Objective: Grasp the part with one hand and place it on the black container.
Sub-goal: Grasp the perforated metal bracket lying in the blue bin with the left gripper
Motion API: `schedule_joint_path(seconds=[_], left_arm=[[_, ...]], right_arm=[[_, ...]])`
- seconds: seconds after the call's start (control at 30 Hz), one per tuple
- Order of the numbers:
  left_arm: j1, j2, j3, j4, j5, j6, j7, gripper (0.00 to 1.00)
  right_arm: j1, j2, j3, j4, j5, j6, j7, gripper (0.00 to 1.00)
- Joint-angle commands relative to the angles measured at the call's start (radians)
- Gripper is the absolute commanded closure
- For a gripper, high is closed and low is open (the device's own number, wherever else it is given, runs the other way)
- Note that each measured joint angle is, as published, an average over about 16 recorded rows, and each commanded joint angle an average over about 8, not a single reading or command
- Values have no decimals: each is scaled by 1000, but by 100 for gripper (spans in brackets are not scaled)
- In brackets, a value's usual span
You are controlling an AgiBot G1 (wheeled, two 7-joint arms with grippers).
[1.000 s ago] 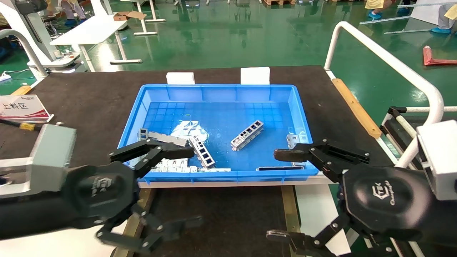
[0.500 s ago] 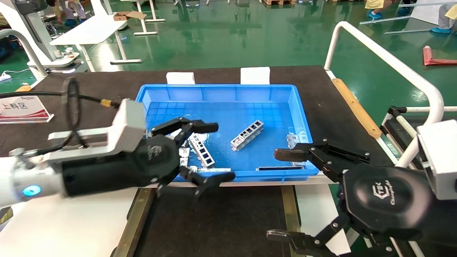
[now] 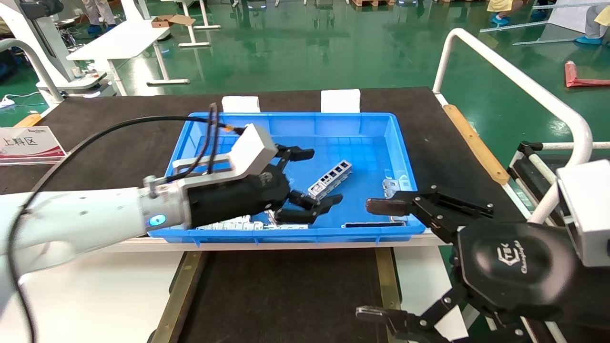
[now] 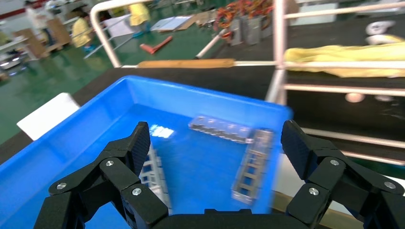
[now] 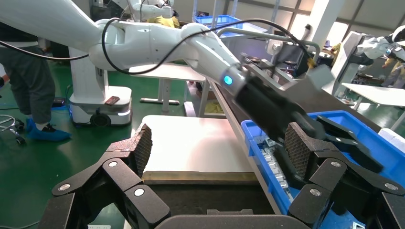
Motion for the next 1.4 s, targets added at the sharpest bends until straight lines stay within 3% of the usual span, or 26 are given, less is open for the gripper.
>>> schedule_joint_path(seconds=[0.03,0.4,0.83,0.93,1.0,1.17,1.23,1.4], left_arm=[[-16,38,12,45,28,-34,16,0],[-87,225,52,325,79,-217,136,0],[-111,249,283,385,-18,-391,134,0],[-113,248,338,384,-50,-429,109,0],[-115,248,372,383,-71,-449,92,16],[-117,247,448,377,-120,-490,63,78],[-117,247,473,375,-140,-507,57,98],[-115,246,525,374,-195,-543,37,100]], right_arm=[[0,0,0,0,0,0,0,0],[0,0,-1,0,1,0,0,0],[0,1,-2,0,1,1,-1,0],[0,1,-2,0,1,1,-1,12],[0,1,-2,0,2,1,-1,36],[1,1,-3,0,2,1,-1,93],[1,1,-3,0,2,1,-1,100],[1,1,-3,0,2,1,-2,100]])
